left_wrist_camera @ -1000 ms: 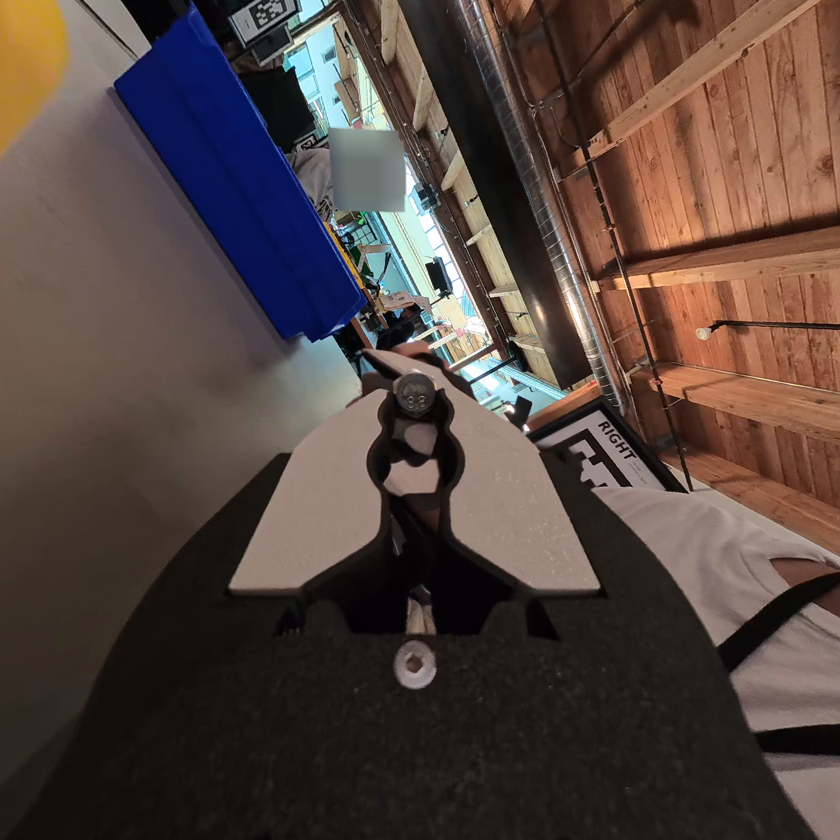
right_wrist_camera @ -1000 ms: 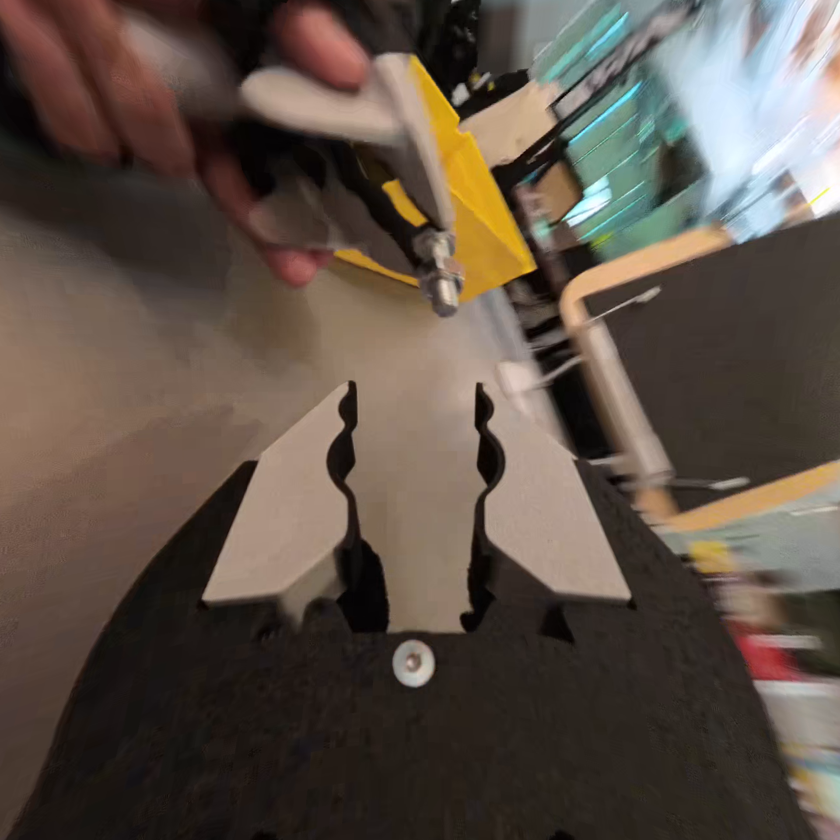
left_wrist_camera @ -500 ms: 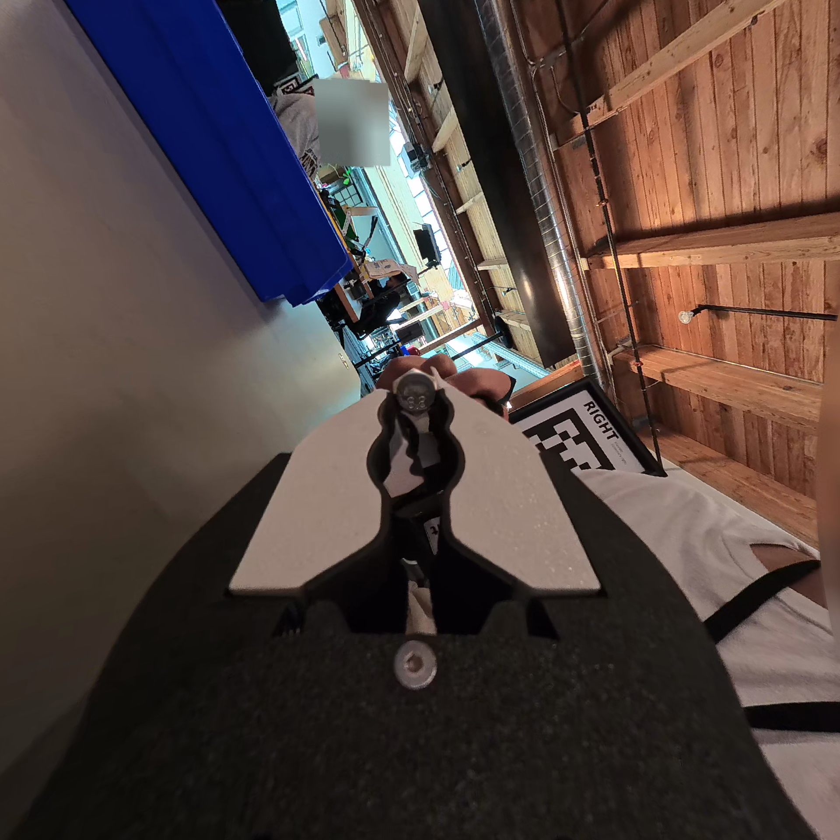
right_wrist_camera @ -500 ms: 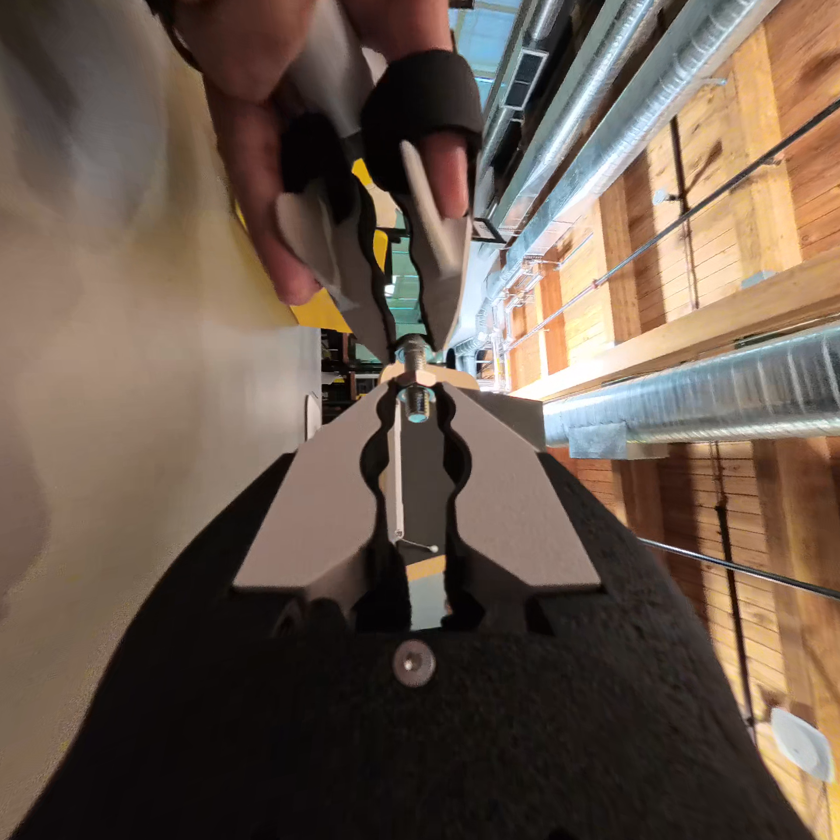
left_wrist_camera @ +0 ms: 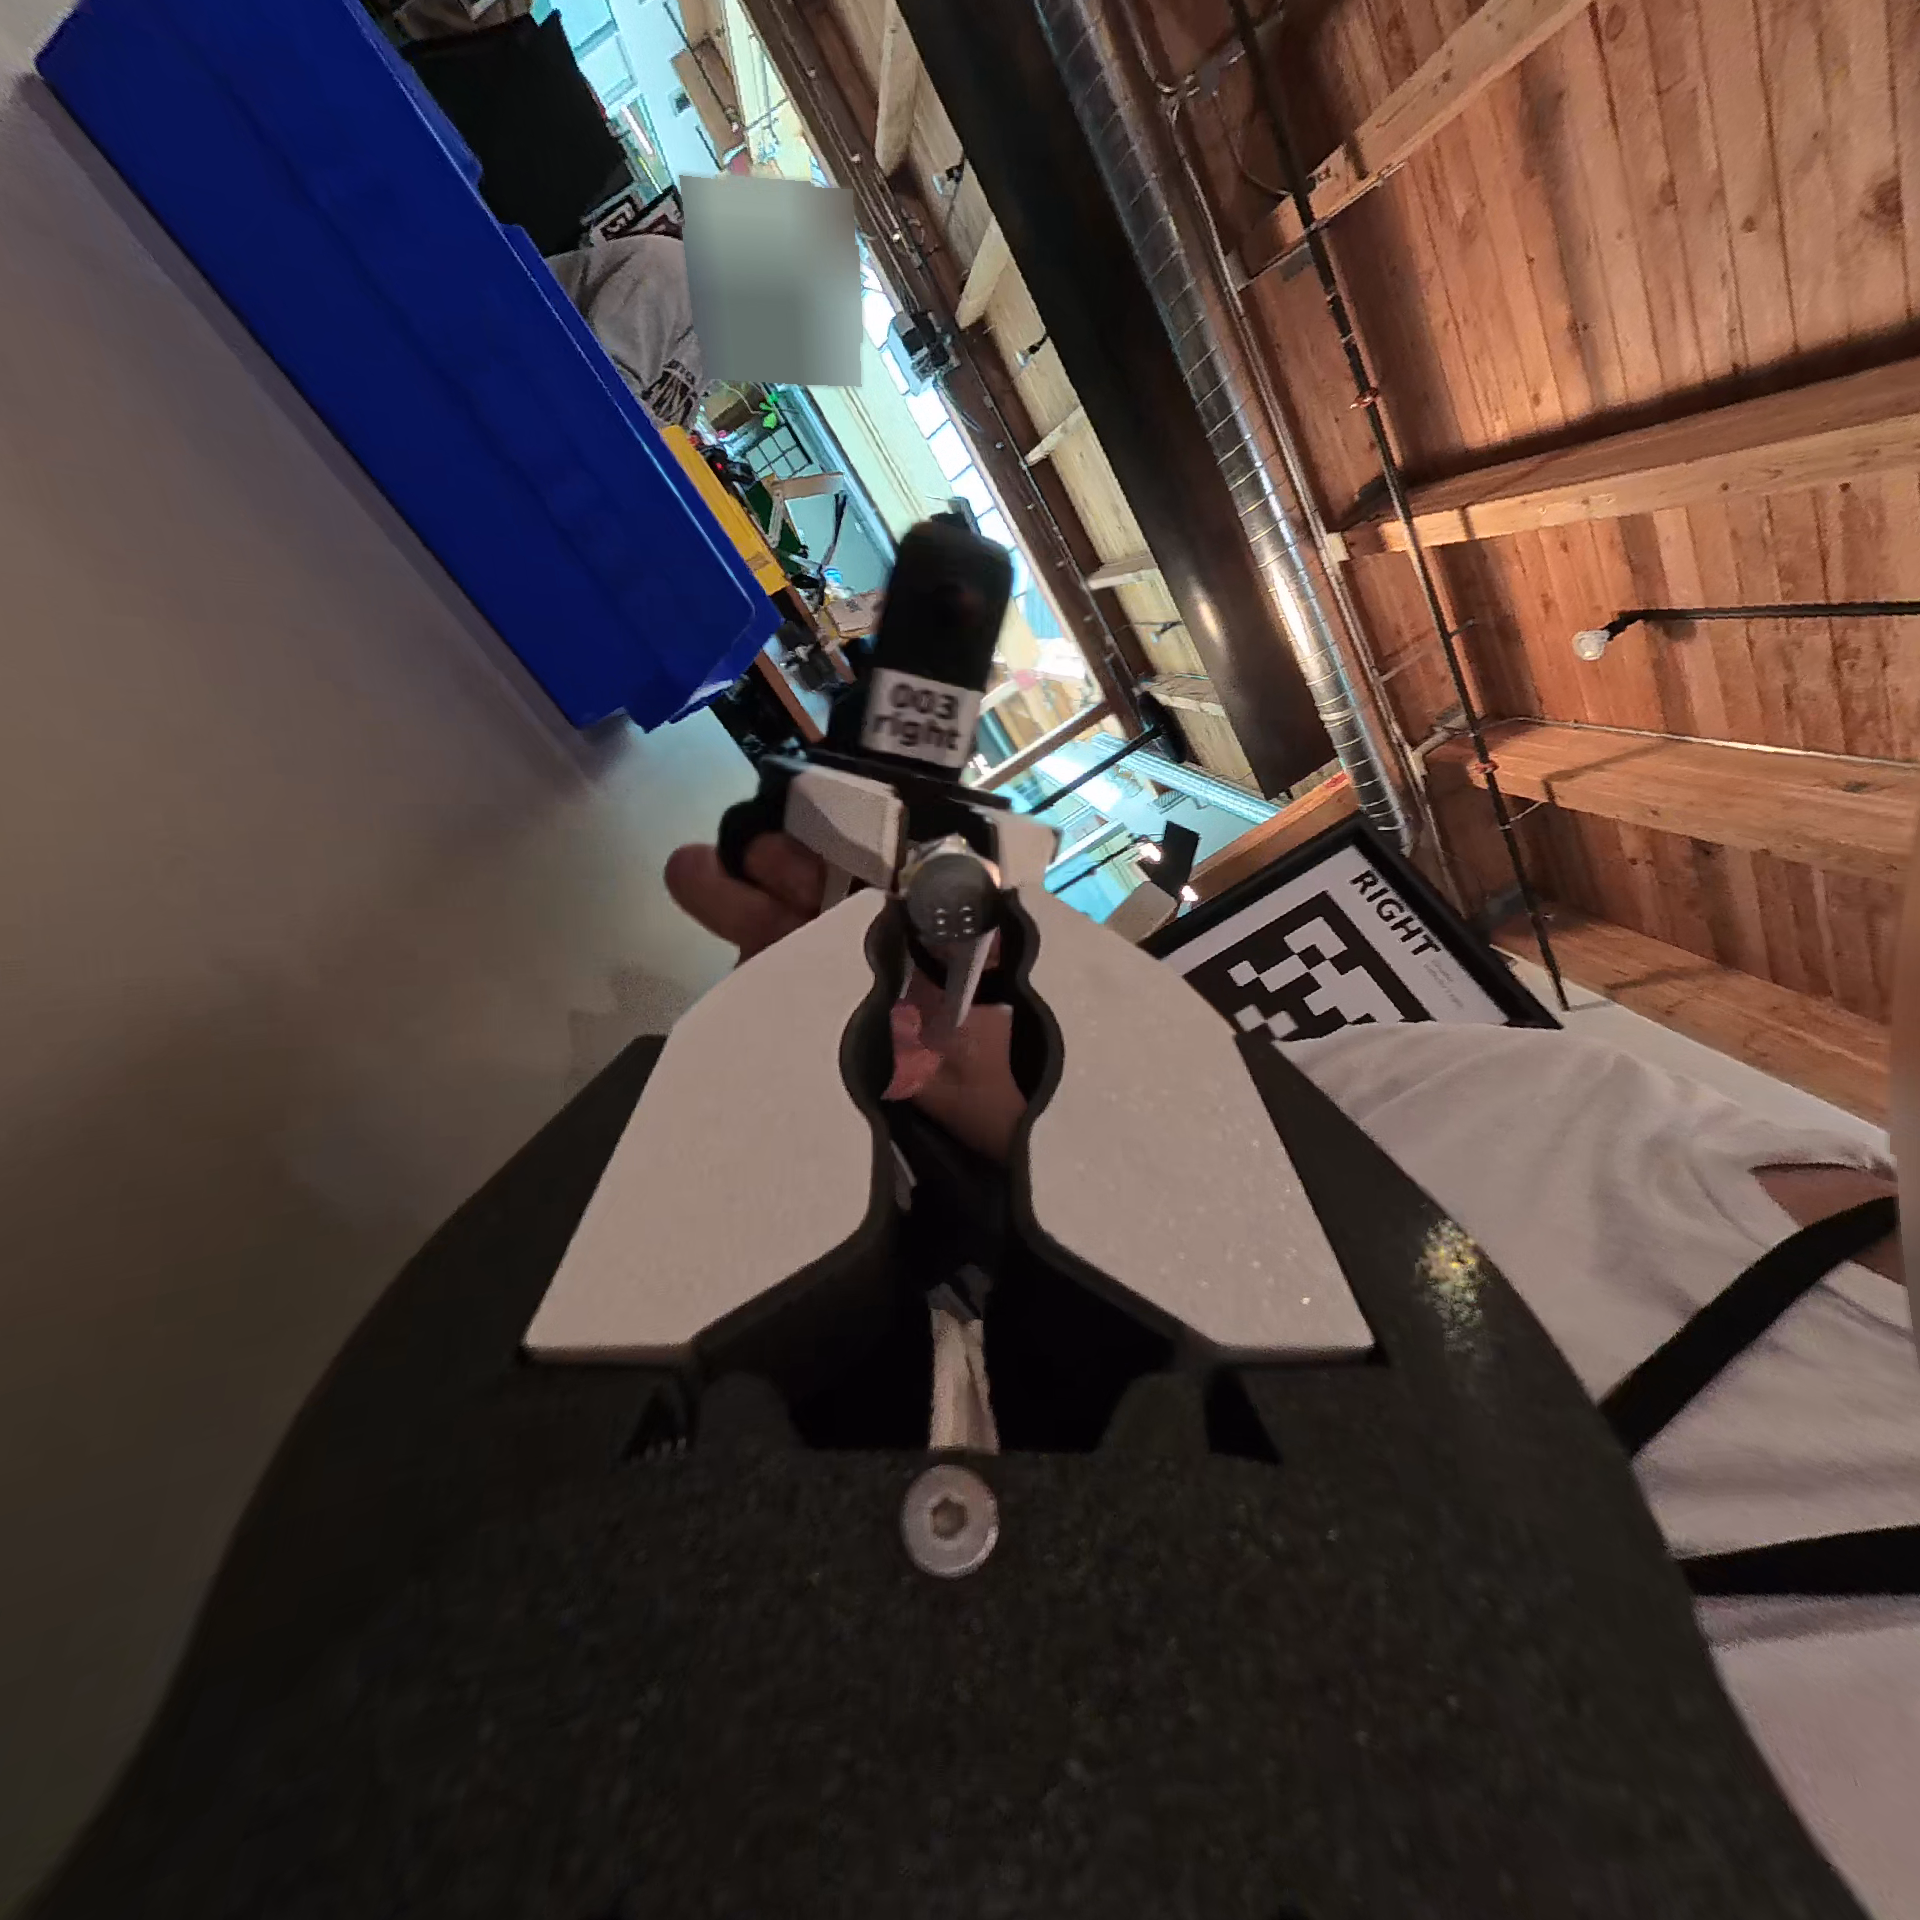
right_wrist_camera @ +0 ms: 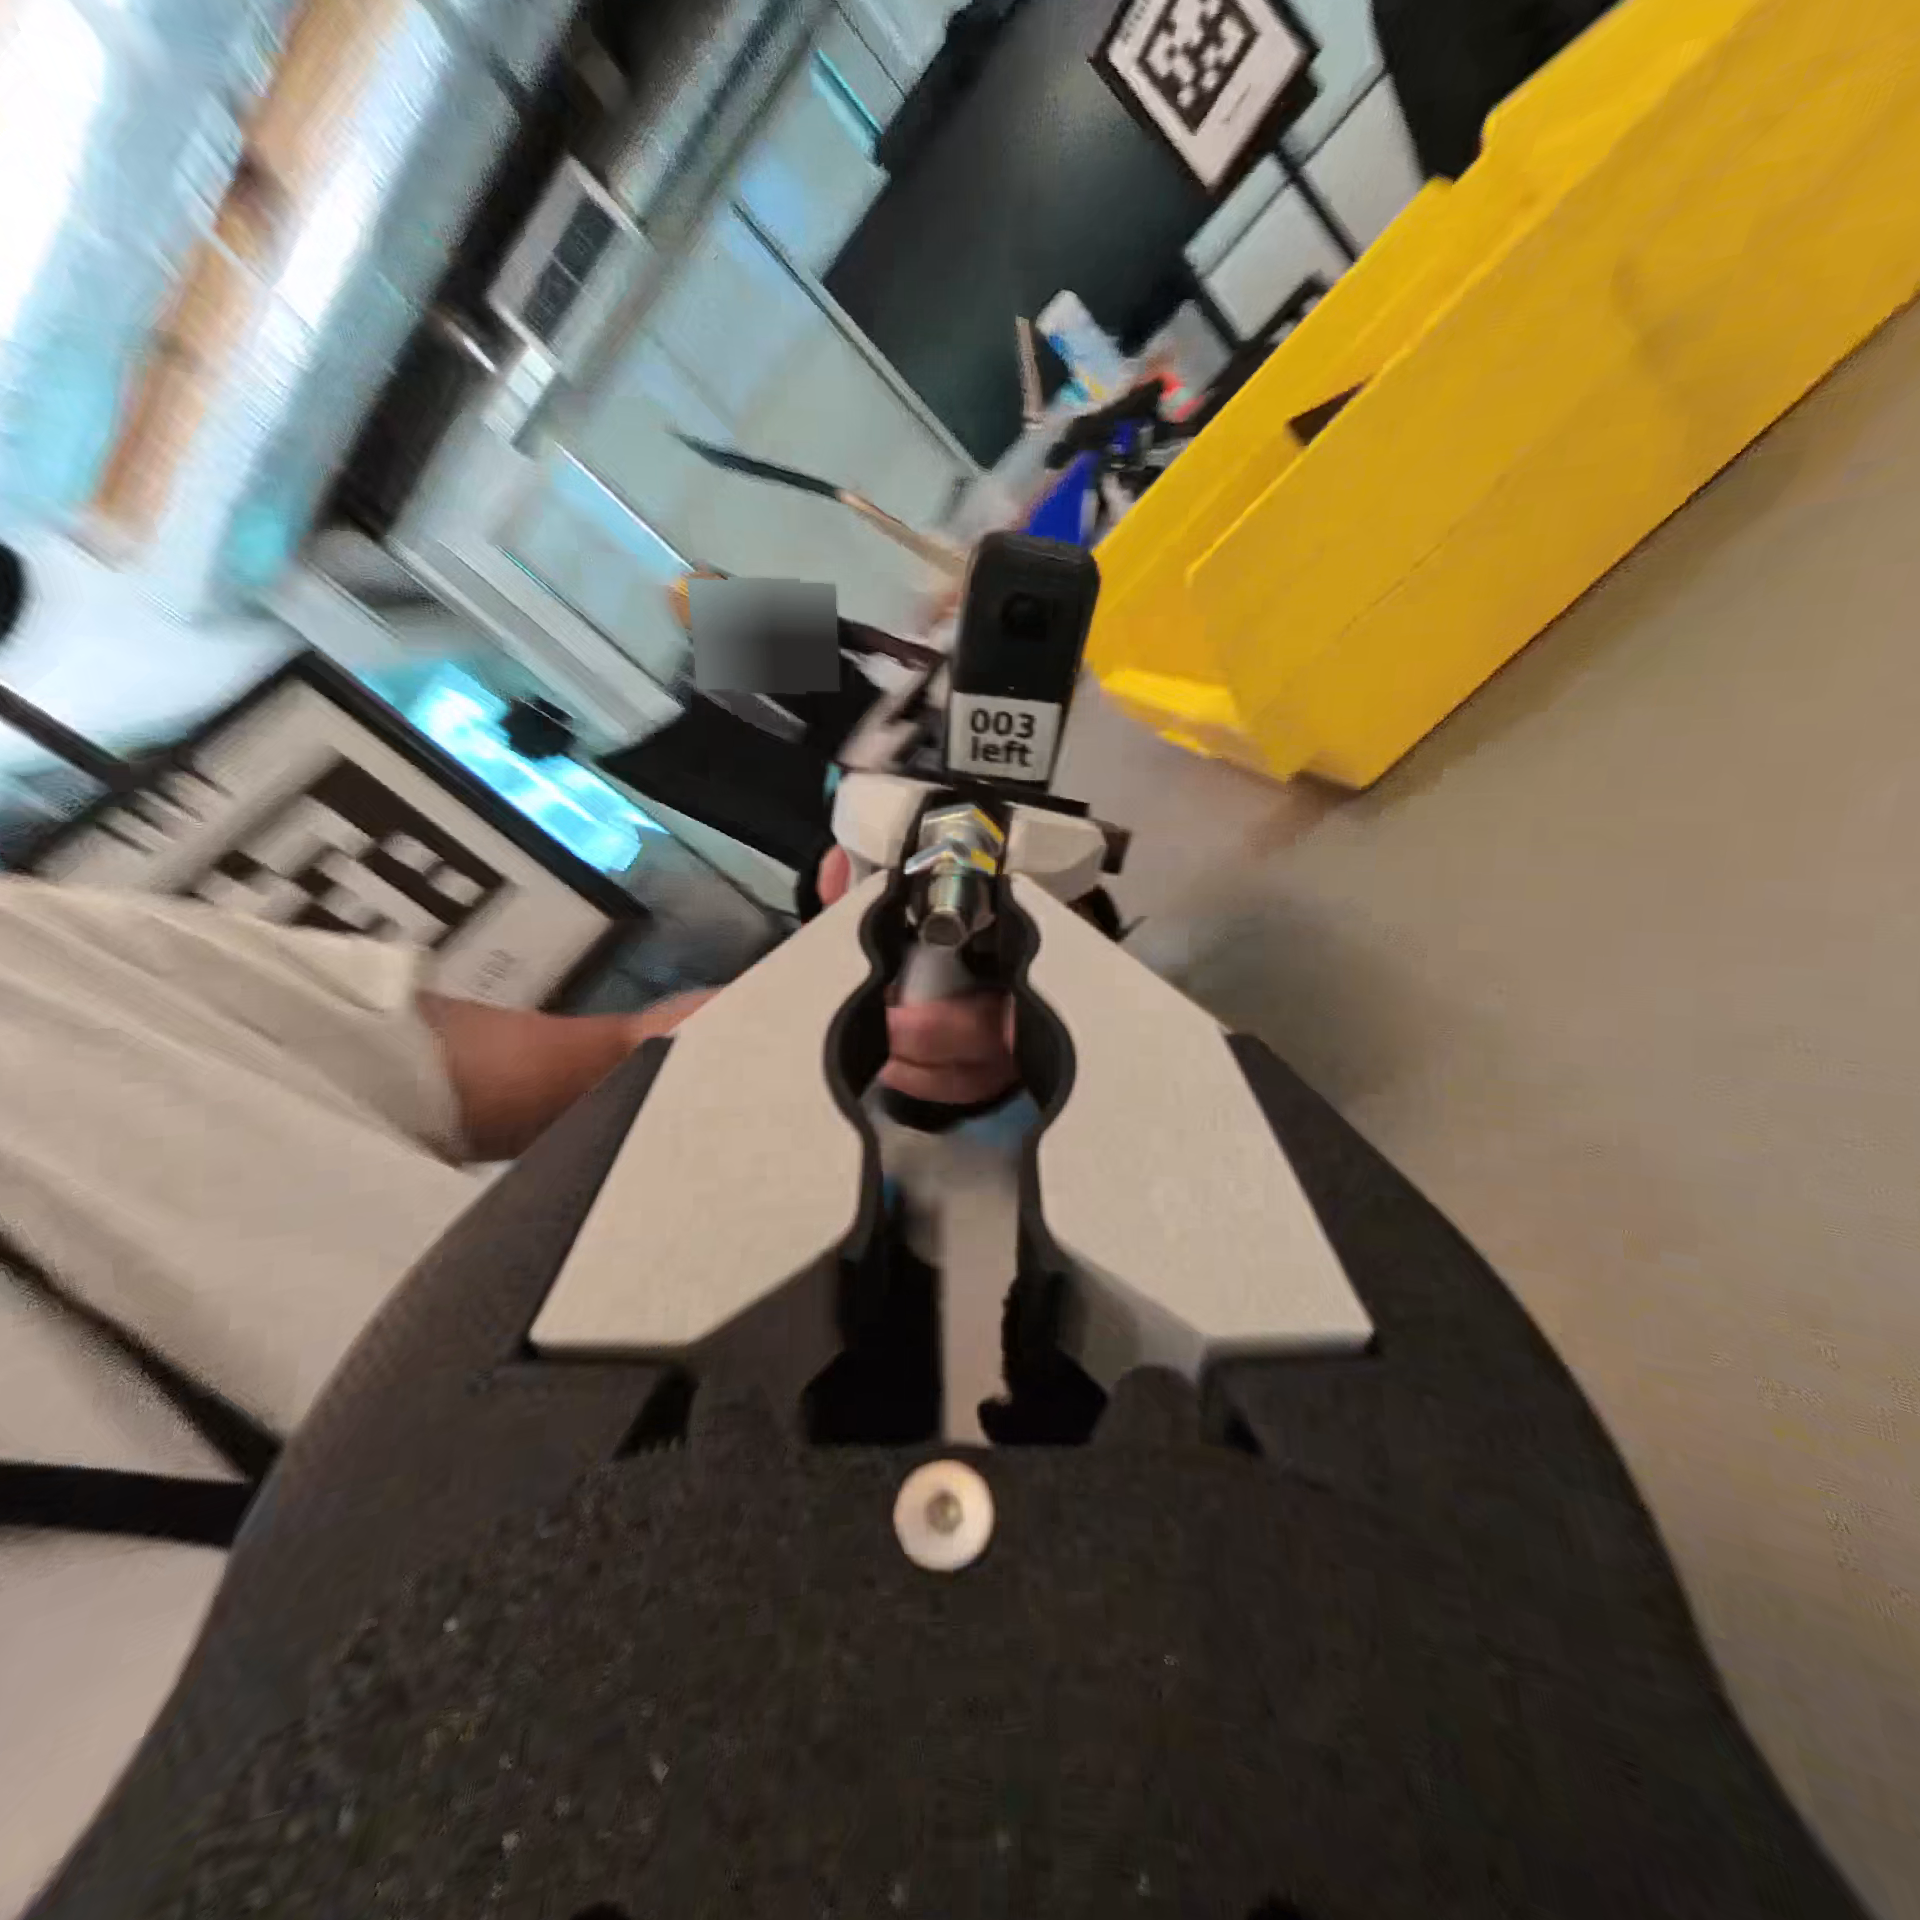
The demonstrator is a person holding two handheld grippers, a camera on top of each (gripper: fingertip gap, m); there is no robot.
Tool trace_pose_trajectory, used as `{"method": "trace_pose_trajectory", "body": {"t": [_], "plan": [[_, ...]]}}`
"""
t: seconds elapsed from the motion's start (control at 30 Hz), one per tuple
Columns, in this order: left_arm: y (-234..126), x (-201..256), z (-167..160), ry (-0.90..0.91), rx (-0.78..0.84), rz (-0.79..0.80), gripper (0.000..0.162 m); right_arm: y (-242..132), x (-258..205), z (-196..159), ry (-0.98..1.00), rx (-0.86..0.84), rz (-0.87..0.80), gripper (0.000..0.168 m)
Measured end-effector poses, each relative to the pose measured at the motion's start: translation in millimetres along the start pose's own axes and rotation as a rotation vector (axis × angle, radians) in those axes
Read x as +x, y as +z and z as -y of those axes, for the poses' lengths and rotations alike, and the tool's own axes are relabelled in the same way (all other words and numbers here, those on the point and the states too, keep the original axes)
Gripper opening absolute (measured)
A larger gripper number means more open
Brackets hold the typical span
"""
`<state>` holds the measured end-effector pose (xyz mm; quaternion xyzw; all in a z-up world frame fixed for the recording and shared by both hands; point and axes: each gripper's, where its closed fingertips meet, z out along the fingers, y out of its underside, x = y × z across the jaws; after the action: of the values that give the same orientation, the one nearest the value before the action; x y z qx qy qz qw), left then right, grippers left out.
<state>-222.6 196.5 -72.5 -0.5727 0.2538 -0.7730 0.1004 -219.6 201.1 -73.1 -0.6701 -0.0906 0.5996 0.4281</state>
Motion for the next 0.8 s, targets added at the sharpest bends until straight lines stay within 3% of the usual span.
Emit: {"method": "trace_pose_trajectory", "body": {"t": [0.07,0.17,0.27,0.37,0.43,0.67,0.8], "plan": [[0.5,0.0,1.7,0.018,0.010,0.007,0.017,0.0,0.3,1.1,0.092,0.026,0.057,0.017],[-4.7,0.4,10.2,0.003,0.059,-0.001,0.017,-0.3,-6.0,4.3,-0.068,0.037,0.027,0.037],[-11.8,-6.5,17.6,-0.027,0.098,0.019,0.016,0.0,5.0,-4.9,-0.431,-0.055,-0.158,0.048],[-14.8,-11.5,19.1,-0.084,0.117,0.017,0.017,-9.0,37.7,-19.3,-1.026,-0.271,-0.476,0.052],[-13.9,-16.3,15.4,-0.109,0.104,0.033,0.017,-17.5,43.5,-5.3,-1.406,-0.259,-0.710,0.044],[-6.9,-20.2,3.6,-0.101,0.041,0.067,0.017,-12.3,22.7,-3.8,-2.108,-0.304,-0.862,0.043],[-3.7,-18.6,-0.8,-0.119,0.024,0.052,0.017,-7.1,23.0,-14.7,-2.331,-0.358,-0.857,0.034]]}}
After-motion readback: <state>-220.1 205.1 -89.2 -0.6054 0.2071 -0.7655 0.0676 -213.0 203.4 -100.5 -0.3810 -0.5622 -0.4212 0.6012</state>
